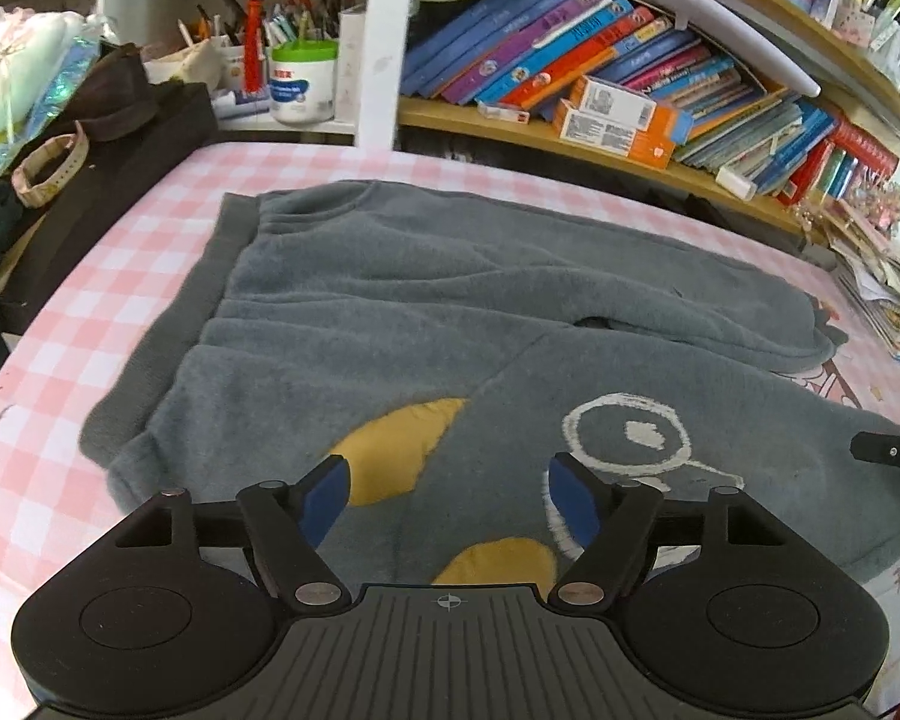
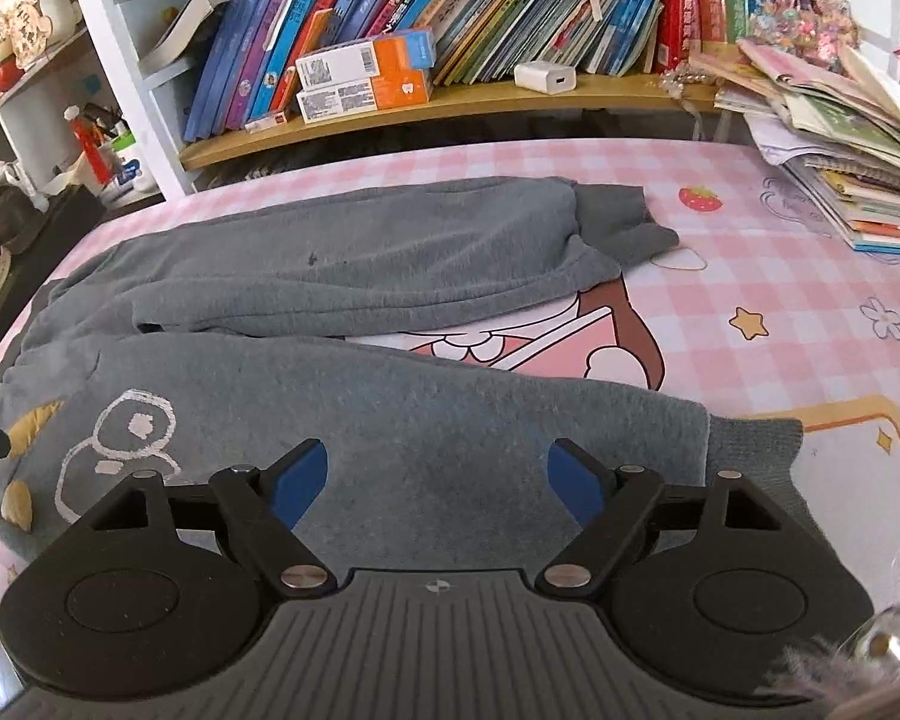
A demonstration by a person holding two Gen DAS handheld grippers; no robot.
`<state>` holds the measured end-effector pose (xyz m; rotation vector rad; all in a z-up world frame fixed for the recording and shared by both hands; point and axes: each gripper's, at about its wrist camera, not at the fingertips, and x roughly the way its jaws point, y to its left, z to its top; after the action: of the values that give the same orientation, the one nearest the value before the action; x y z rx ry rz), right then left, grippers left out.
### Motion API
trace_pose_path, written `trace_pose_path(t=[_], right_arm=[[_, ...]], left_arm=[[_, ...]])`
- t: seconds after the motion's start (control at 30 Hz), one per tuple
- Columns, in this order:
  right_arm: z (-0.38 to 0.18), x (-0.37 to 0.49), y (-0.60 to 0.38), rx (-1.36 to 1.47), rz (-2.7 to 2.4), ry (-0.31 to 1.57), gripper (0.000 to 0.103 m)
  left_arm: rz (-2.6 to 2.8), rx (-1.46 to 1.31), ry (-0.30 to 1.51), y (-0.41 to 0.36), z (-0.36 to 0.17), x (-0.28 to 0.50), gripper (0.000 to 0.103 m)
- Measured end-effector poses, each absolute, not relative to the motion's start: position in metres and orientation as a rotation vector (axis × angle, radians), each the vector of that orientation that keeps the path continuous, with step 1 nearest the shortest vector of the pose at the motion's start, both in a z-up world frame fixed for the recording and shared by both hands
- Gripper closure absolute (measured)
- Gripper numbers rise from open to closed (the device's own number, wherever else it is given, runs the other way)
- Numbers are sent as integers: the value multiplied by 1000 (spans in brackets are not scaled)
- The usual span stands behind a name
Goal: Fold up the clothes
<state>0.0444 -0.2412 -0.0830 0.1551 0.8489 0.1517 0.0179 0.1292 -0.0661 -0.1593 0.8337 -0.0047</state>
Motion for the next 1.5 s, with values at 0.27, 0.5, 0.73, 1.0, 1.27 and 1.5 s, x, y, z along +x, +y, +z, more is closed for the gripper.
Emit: trace_pose_path(t=[0.27,0.5,0.73,1.0,1.27,1.5], right_arm=[[-68,82,-261,82,202,775,21],[-33,137,-280,-15,253,685,19],[-22,184,-286,-106,293,664,16],[-43,216,-280,-173,355,730,16],[-68,261,-273,-200,377,795,16],[-87,286,-273,-221,404,851,16]], left_arm=[[-40,-83,788,119,-42,48,25],[-49,14,740,132,-15,87,22],[-60,65,719,149,-5,125,19],[-78,80,765,161,-23,160,19],[-98,233,807,162,-49,204,19],[-176,275,826,166,-67,243,16]])
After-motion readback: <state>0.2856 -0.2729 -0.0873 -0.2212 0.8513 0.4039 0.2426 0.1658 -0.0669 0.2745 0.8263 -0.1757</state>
